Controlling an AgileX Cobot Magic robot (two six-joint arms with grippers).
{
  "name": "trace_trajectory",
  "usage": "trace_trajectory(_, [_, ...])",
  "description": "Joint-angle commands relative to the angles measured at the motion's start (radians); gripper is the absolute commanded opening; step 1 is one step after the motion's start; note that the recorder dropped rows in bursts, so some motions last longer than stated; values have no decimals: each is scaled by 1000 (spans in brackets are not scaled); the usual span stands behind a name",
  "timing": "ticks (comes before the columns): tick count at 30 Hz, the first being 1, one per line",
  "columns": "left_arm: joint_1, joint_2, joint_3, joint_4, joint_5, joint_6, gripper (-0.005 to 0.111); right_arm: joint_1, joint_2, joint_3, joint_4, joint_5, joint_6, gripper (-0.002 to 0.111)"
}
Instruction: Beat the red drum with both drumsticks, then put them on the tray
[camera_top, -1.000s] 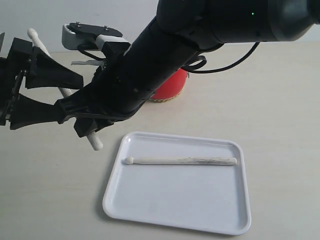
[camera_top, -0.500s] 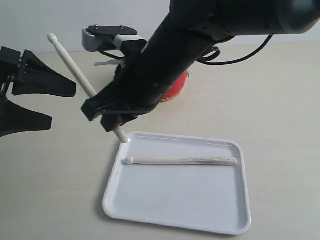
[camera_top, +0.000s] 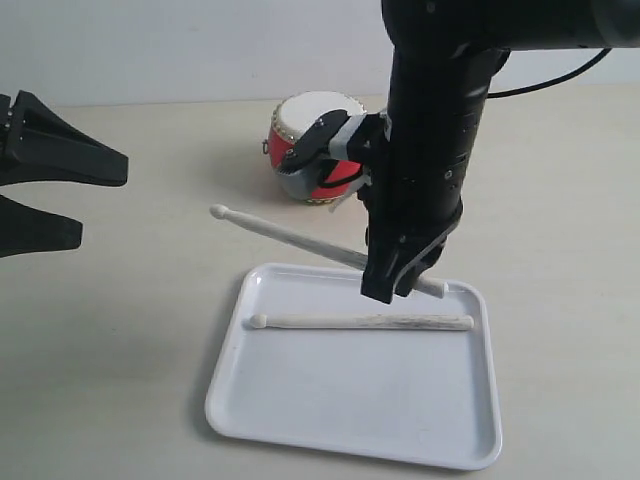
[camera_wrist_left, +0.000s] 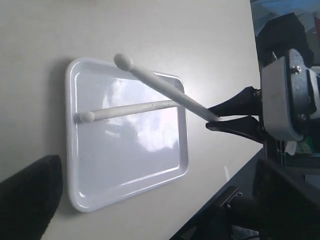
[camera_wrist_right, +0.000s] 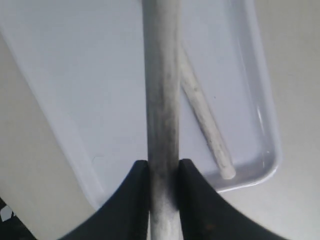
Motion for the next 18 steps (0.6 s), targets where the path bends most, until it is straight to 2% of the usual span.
trace_trajectory(1, [4,-9,4,-5,9,13,98,-5,-92,52,71,14,-92,0])
trace_trajectory(11, [4,-9,4,-4,9,32,98,-5,-261,325,95,8,-196,0])
trace_trajectory(18, [4,-9,4,-6,11,44,98,-3,-295,506,211,-248,-319,0])
